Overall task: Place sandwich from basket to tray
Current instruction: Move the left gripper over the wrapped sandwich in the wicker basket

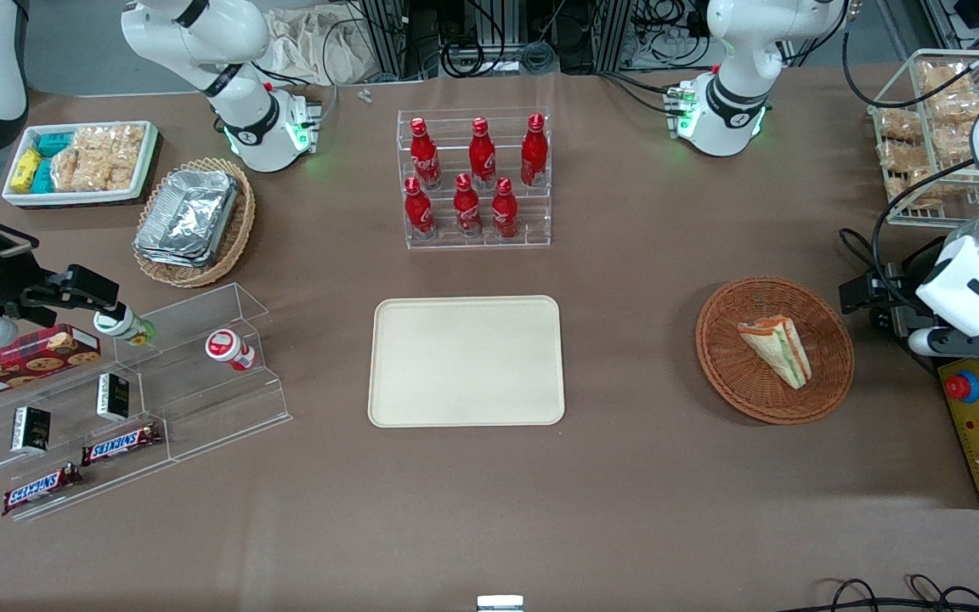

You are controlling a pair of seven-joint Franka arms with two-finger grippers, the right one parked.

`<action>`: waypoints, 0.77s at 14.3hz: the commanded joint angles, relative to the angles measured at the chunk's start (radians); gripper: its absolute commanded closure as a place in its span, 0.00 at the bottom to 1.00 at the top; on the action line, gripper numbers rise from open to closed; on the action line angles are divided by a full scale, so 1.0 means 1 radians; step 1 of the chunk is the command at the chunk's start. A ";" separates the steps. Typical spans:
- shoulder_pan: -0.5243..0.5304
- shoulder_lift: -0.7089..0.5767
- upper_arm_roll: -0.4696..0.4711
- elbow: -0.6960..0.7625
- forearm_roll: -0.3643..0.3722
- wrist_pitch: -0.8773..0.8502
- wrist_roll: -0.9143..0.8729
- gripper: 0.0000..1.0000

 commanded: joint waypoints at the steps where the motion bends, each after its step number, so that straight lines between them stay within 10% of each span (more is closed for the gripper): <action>1: -0.009 0.019 0.006 0.035 0.009 -0.010 -0.021 0.00; 11: -0.010 0.047 0.006 -0.118 0.017 0.135 -0.400 0.00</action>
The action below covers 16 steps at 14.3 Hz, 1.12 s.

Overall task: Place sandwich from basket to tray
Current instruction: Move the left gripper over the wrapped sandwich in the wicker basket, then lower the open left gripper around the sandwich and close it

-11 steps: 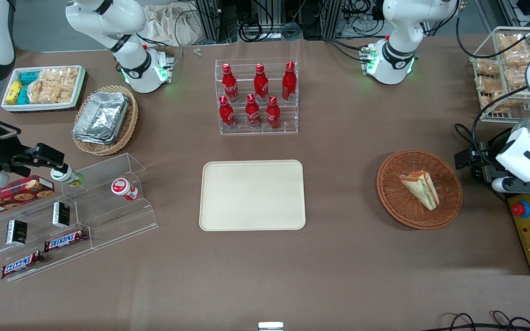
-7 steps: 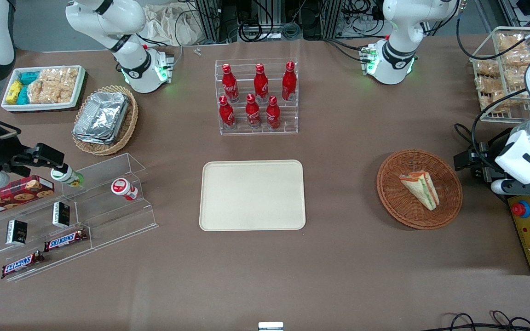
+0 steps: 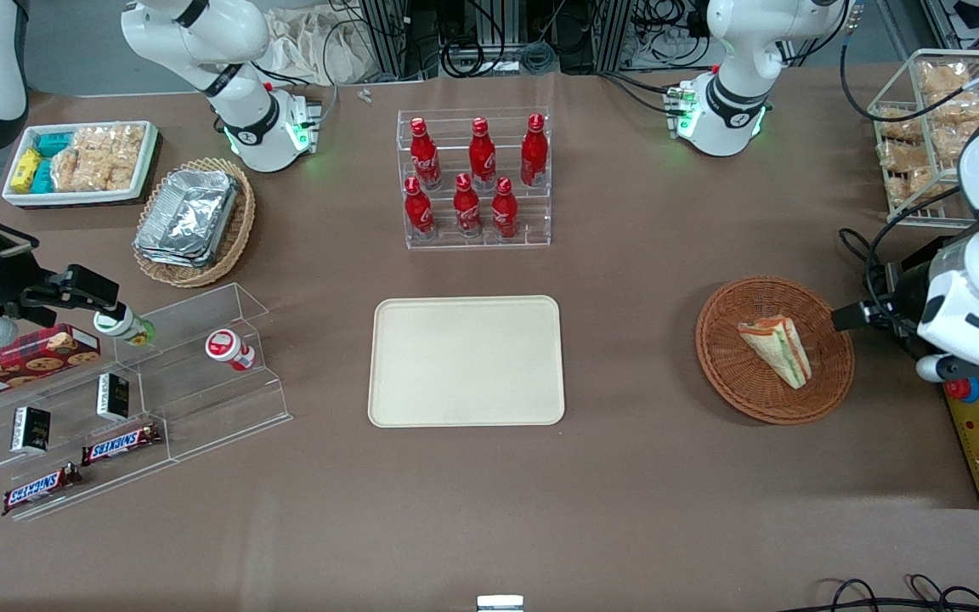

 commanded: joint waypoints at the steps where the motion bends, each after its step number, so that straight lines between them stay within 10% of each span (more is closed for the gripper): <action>1: -0.008 -0.026 0.006 -0.142 0.015 0.120 -0.095 0.00; 16: 0.011 0.021 0.007 -0.477 0.039 0.541 -0.329 0.00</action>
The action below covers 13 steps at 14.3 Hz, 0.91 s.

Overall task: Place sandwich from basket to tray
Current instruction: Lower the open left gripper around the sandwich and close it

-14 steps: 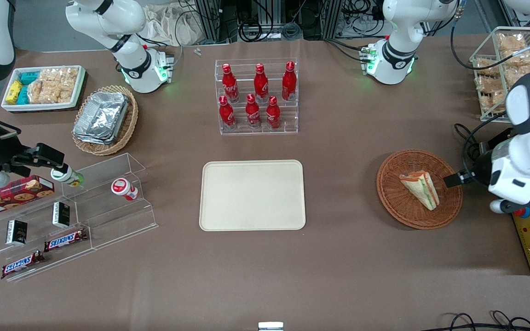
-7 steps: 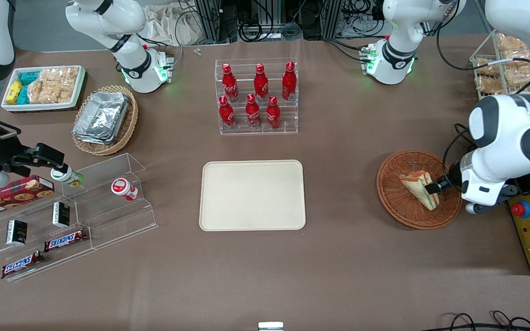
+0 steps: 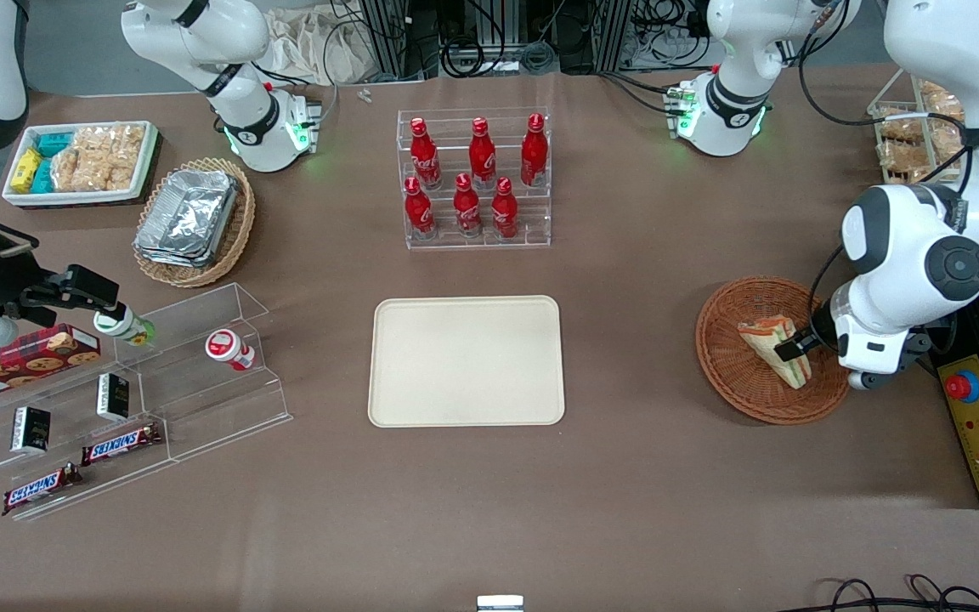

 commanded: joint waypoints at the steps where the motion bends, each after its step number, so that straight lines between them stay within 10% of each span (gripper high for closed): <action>1: 0.003 0.014 -0.003 -0.020 0.020 0.041 -0.038 0.00; 13: 0.002 0.075 -0.003 -0.081 0.020 0.159 -0.038 0.00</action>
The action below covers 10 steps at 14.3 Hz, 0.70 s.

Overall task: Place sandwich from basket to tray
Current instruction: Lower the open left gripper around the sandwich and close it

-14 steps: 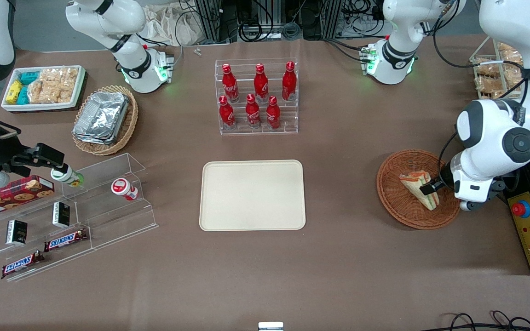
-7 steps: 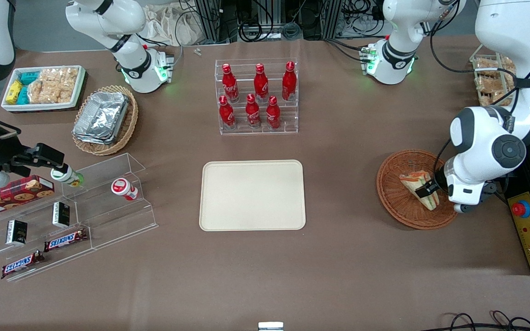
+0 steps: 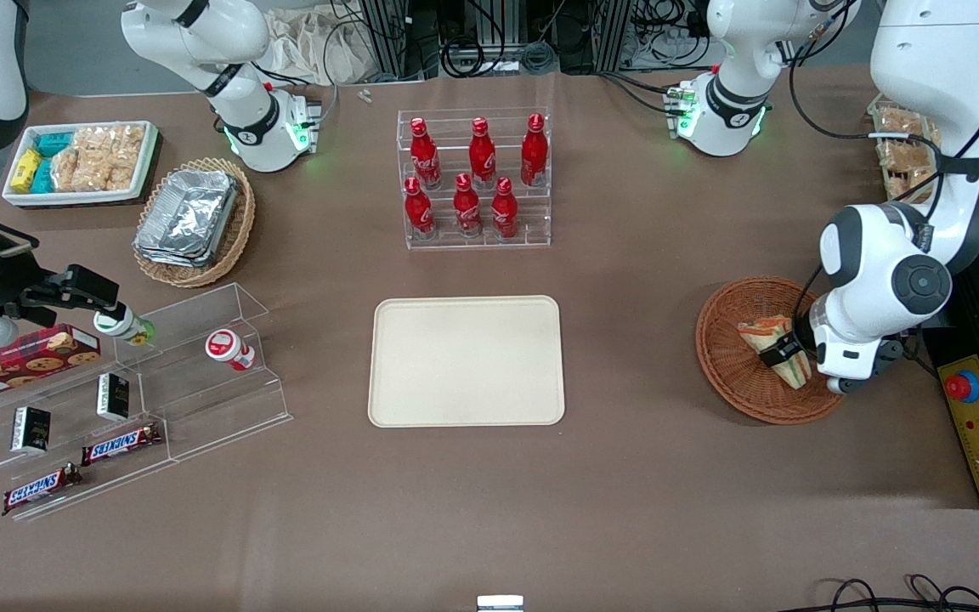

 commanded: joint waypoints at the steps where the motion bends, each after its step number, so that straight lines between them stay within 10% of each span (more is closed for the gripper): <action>1: 0.002 0.004 -0.003 -0.038 0.020 0.059 -0.027 0.05; 4: 0.002 0.009 -0.003 -0.035 0.020 0.059 -0.030 0.72; 6: 0.002 0.011 -0.004 -0.030 0.020 0.059 -0.059 1.00; 10: -0.003 0.005 -0.009 0.006 0.019 0.047 -0.097 1.00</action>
